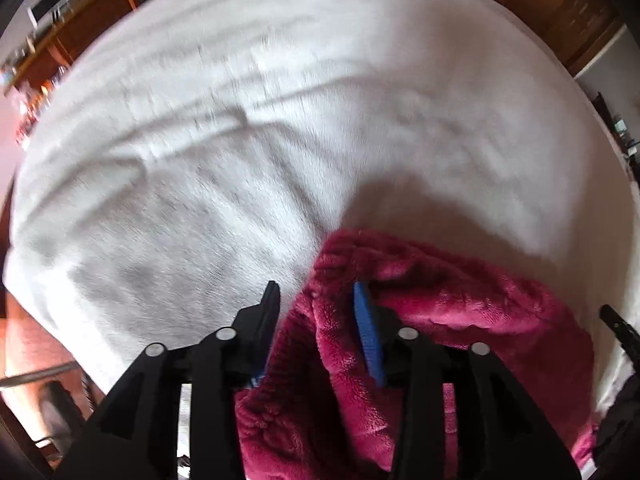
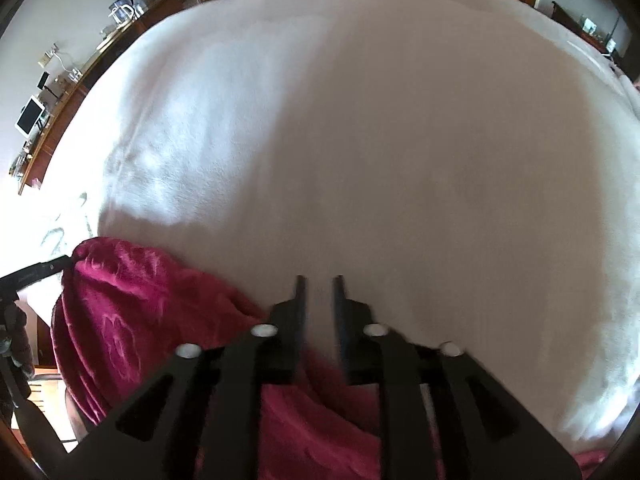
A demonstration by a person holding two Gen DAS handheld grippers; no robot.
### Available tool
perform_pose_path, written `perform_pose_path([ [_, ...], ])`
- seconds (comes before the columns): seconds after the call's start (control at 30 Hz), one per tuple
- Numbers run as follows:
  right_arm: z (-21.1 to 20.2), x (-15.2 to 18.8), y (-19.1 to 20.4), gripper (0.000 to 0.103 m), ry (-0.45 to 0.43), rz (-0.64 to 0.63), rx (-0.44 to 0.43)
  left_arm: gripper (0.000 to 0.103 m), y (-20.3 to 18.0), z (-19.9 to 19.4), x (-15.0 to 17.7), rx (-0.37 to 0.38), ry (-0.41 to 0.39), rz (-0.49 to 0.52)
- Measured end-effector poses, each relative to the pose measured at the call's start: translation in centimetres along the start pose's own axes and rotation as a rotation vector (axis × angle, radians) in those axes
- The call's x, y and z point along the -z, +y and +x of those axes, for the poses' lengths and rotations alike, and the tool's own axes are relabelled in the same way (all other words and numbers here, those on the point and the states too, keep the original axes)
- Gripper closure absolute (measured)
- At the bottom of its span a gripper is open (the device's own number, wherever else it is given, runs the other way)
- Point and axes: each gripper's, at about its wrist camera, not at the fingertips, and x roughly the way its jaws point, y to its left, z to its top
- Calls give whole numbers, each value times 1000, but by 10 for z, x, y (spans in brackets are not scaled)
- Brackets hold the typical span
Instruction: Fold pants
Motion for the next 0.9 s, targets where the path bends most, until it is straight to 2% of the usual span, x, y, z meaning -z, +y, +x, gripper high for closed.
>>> perform_pose_path([
  [0.07, -10, 12, -10, 73, -5, 22, 7, 60, -7, -12, -2, -47, -31, 39],
  [0.13, -19, 27, -23, 73, -2, 58, 11, 50, -20, -21, -2, -88, -59, 69],
  [0.27, -30, 55, -46, 73, -5, 119, 39, 49, -57, -39, 1, -175, -133, 157],
  [0.33, -41, 75, -66, 73, -10, 158, 60, 49, -75, -48, 7, -183, -158, 184],
  [0.5, -75, 123, -126, 73, -40, 262, 125, 49, -126, -69, 29, -174, -214, 266],
  [0.57, -97, 151, -159, 73, -61, 306, 182, 49, -142, -72, 40, -157, -218, 291],
  [0.7, -139, 207, -224, 73, -88, 408, 287, 49, -180, -77, 71, -110, -203, 346],
  [0.9, -205, 289, -312, 73, -133, 531, 459, 49, -243, -71, 136, -35, -152, 469],
])
